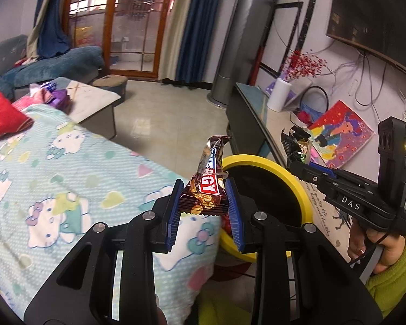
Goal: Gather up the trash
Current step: 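Carry the bar wrapper and green packet over the yellow bin with both grippers, then open both grippers to drop the wrapper and packet into the bin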
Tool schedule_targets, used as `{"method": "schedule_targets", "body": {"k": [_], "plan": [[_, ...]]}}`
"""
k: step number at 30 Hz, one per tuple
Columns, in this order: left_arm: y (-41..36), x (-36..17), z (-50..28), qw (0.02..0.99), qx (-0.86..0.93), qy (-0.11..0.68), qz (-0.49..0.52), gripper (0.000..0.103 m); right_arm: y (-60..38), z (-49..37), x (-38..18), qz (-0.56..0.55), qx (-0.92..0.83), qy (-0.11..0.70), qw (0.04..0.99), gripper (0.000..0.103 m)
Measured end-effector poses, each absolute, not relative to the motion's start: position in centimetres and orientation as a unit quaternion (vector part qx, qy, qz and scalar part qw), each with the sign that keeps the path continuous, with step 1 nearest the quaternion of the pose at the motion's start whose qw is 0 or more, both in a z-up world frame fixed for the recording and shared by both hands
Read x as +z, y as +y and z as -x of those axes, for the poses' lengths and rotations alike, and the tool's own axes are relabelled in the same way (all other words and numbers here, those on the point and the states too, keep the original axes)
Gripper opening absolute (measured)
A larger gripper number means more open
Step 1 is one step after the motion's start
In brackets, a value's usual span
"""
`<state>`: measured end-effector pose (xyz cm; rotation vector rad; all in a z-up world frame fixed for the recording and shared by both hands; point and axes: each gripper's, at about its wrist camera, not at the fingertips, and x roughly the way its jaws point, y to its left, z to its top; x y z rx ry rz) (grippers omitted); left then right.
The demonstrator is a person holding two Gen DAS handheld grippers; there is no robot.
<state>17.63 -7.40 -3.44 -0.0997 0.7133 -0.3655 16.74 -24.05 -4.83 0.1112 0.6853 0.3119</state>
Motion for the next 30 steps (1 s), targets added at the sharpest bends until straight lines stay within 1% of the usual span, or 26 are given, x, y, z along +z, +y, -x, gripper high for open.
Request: {"method": "schedule_targets", "body": {"k": [17,30], "plan": [[-13.5,-4.5,-18.3,0.907,-0.233,0.351,0.018,0.025,-30.2,-15.5,-6.6,-0.081,0.087,0.343,0.932,0.023],[-16.9,-6.3,-20.1,0.897,-0.254,0.362,-0.007,0.025,-31.5,-16.3,-10.3,-0.094,0.072,0.403,0.908,0.026]]}}
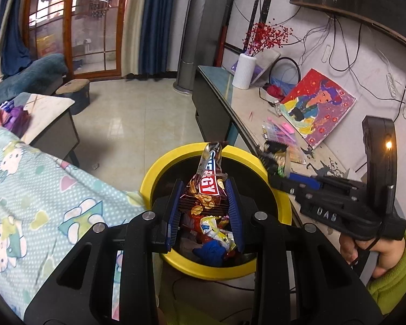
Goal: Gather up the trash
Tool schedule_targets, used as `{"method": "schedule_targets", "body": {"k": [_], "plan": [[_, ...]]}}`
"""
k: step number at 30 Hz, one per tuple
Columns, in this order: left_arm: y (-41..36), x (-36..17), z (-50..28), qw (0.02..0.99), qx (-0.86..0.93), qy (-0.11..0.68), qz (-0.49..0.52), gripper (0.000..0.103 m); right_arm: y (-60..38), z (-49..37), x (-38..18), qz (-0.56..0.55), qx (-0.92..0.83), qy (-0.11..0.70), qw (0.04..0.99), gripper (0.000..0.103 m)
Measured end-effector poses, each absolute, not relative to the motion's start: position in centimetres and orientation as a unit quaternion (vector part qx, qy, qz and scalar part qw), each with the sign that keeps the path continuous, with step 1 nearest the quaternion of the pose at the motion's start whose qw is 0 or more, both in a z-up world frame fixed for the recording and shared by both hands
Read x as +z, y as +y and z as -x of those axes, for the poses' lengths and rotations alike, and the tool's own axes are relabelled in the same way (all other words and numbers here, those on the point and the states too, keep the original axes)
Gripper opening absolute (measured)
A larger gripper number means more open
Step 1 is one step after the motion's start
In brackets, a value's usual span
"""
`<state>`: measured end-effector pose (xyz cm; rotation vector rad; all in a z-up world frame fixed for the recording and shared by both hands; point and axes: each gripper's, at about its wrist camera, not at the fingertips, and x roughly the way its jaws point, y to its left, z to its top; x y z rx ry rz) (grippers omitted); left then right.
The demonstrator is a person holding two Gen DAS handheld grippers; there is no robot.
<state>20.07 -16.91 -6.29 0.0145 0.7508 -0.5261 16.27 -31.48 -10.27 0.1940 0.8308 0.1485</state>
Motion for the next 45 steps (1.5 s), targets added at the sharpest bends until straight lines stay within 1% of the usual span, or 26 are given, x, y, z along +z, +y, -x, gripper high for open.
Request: {"method": "schedule_targets", "body": {"k": [4,6,9,12,13,14,15,17,19,20,21,22,24,25,27,29,37,45], "plan": [[-17.7,-6.7,-21.1,0.894,-0.254,0.368,-0.009,0.025,-31.5,-16.5,-11.2,-0.102,0.075,0.415,0.901,0.029],[-17.8,-6.8,-21.4,0.893,-0.255,0.369,-0.011,0.025,-31.5,-16.4,-11.3,-0.105,0.077,0.416,0.9,0.033],[-18.1,-7.0,-21.8,0.891,-0.258,0.373,-0.011,0.025,-31.6,-16.3,-11.4,-0.106,0.079,0.415,0.9,0.038],[-18.5,-7.2,-22.4,0.89,-0.258,0.376,-0.013,0.025,-31.7,-16.2,-11.5,-0.105,0.074,0.415,0.901,0.046],[-18.7,-7.2,-22.5,0.889,-0.259,0.377,-0.013,0.025,-31.8,-16.2,-11.5,-0.105,0.074,0.415,0.901,0.047],[-18.7,-7.2,-22.5,0.889,-0.258,0.377,-0.014,0.029,-31.9,-16.0,-11.5,-0.106,0.074,0.414,0.901,0.05],[-18.7,-7.2,-22.6,0.89,-0.258,0.376,-0.013,0.037,-31.9,-15.9,-11.3,-0.106,0.073,0.412,0.902,0.055],[-18.6,-7.1,-22.8,0.89,-0.257,0.376,-0.01,0.04,-32.0,-15.4,-11.1,-0.101,0.074,0.406,0.905,0.062],[-18.5,-7.0,-22.9,0.891,-0.253,0.376,-0.007,0.047,-32.0,-14.8,-10.7,-0.094,0.069,0.399,0.909,0.069],[-18.4,-7.0,-22.9,0.892,-0.251,0.376,-0.004,0.055,-32.0,-14.6,-10.5,-0.092,0.068,0.397,0.911,0.073],[-18.1,-6.9,-22.9,0.892,-0.25,0.376,0.0,0.06,-32.0,-14.2,-10.2,-0.088,0.067,0.393,0.913,0.076],[-17.8,-6.8,-22.9,0.893,-0.248,0.375,0.005,0.062,-31.9,-14.0,-9.9,-0.085,0.067,0.389,0.915,0.078],[-17.2,-6.5,-22.9,0.896,-0.239,0.374,0.011,0.073,-31.8,-13.1,-9.1,-0.079,0.068,0.372,0.922,0.085],[-16.7,-6.1,-22.7,0.898,-0.235,0.37,0.018,0.076,-31.7,-12.9,-8.7,-0.078,0.068,0.365,0.925,0.087],[-15.8,-5.6,-22.3,0.902,-0.229,0.364,0.023,0.087,-31.4,-12.1,-7.7,-0.074,0.074,0.347,0.932,0.092],[-14.8,-5.0,-21.8,0.908,-0.22,0.356,0.027,0.091,-30.8,-11.5,-6.8,-0.069,0.076,0.328,0.939,0.097],[-9.8,-3.1,-18.5,0.93,-0.172,0.321,0.048,0.092,-26.9,-10.0,-3.9,-0.041,0.088,0.281,0.955,0.097],[-4.6,-2.2,-13.7,0.95,-0.118,0.284,0.057,0.092,-23.3,-7.9,-2.9,-0.019,0.102,0.248,0.963,0.097]]}}
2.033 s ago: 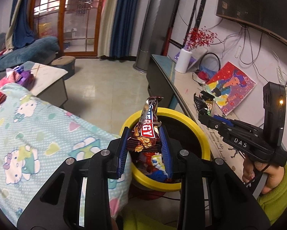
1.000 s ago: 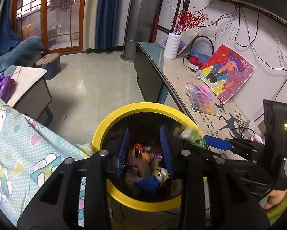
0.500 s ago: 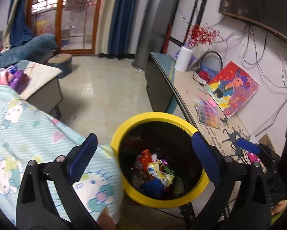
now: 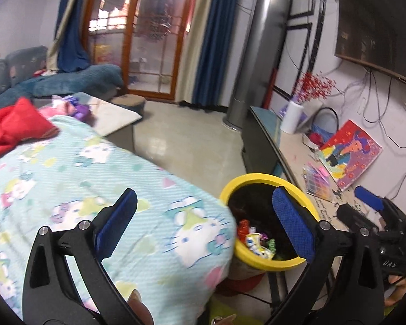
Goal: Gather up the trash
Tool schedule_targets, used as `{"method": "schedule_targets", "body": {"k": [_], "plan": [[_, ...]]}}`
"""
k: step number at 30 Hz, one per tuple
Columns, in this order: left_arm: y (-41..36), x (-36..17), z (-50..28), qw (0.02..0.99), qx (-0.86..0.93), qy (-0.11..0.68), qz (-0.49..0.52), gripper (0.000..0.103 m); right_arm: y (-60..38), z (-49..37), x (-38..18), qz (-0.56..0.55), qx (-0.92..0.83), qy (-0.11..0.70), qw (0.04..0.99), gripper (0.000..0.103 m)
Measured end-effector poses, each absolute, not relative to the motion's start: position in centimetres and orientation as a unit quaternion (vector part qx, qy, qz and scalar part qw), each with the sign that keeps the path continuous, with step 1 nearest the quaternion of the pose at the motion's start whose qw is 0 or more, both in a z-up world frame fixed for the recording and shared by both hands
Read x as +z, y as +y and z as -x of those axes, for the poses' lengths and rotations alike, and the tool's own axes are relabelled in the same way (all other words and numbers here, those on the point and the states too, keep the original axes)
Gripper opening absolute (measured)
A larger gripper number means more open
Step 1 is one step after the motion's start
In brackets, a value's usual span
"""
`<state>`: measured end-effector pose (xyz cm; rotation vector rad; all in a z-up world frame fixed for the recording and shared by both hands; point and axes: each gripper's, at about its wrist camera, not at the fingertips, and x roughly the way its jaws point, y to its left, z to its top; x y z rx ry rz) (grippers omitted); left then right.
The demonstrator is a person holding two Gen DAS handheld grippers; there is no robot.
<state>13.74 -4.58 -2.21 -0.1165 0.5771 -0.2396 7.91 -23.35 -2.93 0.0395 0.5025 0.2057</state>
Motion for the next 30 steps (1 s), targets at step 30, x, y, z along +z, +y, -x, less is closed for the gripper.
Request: {"method": "schedule_targets", "body": {"k": [30], "plan": [[2.7,-2.1,-1.6,0.978,-0.034,0.2,0.043,0.092,-14.6,0.4,-2.2,0.022,0.108,0.118,0.987,0.097]]}}
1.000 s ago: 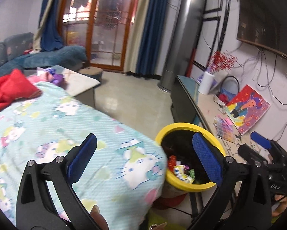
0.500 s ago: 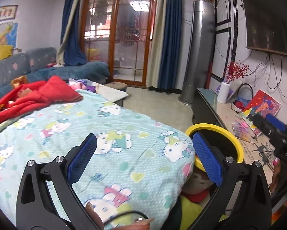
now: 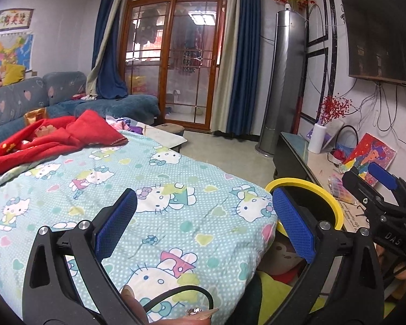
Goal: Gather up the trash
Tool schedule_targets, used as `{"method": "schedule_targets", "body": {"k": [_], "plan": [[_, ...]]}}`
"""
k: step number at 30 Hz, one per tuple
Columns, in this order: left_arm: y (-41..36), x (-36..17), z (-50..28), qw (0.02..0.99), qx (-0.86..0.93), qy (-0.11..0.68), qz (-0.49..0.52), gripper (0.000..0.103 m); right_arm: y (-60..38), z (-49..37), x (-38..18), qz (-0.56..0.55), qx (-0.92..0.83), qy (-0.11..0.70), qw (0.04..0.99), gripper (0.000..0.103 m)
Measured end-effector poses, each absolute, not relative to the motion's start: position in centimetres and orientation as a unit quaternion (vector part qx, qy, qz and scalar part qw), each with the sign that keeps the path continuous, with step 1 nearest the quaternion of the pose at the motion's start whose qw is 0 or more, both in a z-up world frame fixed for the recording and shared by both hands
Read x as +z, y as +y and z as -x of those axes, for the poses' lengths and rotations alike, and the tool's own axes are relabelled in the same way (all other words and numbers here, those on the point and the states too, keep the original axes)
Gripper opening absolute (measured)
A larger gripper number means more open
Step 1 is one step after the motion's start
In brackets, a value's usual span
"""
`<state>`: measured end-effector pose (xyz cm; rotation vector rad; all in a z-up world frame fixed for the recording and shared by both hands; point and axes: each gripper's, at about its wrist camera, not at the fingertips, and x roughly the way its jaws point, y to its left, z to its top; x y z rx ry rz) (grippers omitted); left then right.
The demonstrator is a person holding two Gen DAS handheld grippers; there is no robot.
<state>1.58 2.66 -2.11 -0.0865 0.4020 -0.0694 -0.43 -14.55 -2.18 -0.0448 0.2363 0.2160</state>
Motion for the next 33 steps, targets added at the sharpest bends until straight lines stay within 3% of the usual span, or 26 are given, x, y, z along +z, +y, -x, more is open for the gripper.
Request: {"method": "schedule_targets", "body": {"k": [33], "plan": [[2.61,-2.48,-1.6,0.978,-0.037,0.201,0.046,0.092,-14.32,0.32,-2.83,0.024,0.108,0.13,0.985,0.097]]}}
